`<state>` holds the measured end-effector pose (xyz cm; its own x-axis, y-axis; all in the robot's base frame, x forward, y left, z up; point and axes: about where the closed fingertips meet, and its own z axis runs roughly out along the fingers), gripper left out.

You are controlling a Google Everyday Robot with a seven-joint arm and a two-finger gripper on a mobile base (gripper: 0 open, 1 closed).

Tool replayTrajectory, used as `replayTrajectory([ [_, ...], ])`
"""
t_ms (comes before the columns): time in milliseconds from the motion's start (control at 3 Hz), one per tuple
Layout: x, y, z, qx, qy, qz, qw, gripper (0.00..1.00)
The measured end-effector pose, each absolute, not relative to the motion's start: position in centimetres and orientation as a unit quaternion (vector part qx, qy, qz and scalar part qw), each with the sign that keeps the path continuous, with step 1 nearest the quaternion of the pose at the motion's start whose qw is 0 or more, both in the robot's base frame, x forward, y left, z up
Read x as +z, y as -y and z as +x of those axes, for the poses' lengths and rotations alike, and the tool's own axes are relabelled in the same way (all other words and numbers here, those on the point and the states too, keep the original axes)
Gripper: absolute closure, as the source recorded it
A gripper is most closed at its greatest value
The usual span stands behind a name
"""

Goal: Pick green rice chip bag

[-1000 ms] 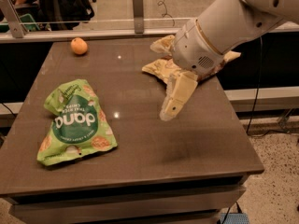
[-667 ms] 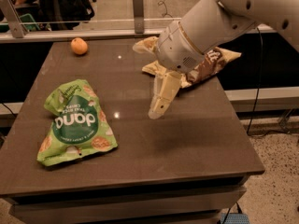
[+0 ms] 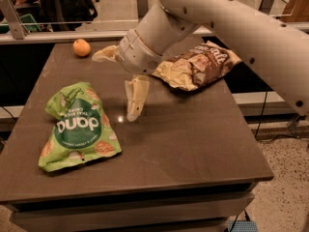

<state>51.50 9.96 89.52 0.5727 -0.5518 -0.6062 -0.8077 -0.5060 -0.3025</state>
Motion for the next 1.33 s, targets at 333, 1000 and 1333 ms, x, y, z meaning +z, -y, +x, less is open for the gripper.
replayTrajectory([
  [333, 88.1, -14.0, 50.7, 0.204, -0.353, -0.875, 0.261, 0.0],
  [1000, 85.7, -19.2, 49.9, 0.18, -0.316, -0.906, 0.217, 0.16],
  [1333, 85.2, -20.4, 49.5, 0.179, -0.305, -0.915, 0.196, 0.4],
])
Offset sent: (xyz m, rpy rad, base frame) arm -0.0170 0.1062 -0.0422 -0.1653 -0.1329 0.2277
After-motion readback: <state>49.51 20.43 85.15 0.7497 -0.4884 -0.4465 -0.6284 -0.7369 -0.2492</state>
